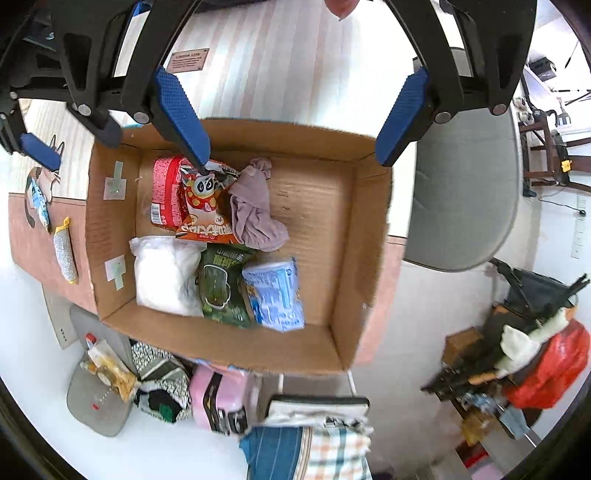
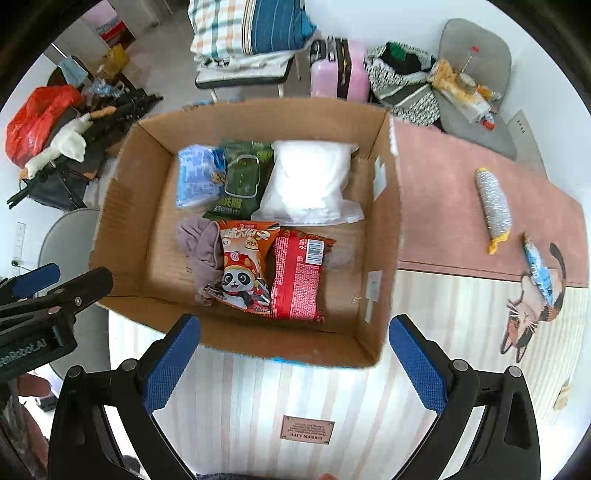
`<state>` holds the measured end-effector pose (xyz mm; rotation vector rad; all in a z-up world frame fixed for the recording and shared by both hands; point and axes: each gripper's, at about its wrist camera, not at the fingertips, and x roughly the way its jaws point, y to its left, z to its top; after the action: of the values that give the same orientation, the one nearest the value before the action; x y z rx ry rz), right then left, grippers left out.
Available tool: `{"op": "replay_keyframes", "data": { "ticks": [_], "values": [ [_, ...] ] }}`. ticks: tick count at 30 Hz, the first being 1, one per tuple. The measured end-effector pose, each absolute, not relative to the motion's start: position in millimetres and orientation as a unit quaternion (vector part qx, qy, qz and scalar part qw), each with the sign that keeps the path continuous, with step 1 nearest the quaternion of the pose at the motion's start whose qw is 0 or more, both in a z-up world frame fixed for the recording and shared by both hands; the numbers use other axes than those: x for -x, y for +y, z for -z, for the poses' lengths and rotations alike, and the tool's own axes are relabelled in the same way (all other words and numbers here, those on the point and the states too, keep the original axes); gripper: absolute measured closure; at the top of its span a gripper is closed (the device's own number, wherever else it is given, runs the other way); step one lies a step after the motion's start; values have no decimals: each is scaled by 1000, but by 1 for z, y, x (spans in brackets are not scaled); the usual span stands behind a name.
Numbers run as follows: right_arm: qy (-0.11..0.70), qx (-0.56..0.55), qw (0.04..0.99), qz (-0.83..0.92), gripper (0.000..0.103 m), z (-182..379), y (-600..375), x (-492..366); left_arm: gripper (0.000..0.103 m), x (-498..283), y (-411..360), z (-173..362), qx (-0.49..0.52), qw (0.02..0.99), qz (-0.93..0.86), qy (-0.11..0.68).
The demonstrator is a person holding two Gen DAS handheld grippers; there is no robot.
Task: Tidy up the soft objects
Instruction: 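Lower the towel and panda bag into the box and open both grippers, then grasp the silver-yellow sponge with the left gripper while the right grasps the blue tube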
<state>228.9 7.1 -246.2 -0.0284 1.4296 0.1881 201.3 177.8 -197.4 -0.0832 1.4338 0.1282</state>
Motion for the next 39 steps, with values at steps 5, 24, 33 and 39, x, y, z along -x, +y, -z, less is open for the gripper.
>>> {"op": "replay_keyframes", "data": {
  "ticks": [5, 24, 33, 39],
  "values": [
    [624, 12, 777, -85, 0, 215, -3, -206, 7, -182, 164, 176, 27, 772, -66, 632],
    [600, -32, 794, -95, 0, 164, -137, -208, 1, -201, 40, 128, 20, 800, -30, 599],
    [652, 17, 758, 0, 0, 219, -317, -279, 1, -309, -110, 210, 75, 726, 77, 679],
    [700, 28, 713, 5, 0, 285, -397, -320, 7, -378, -179, 280, 89, 673, 90, 728]
  ]
}}
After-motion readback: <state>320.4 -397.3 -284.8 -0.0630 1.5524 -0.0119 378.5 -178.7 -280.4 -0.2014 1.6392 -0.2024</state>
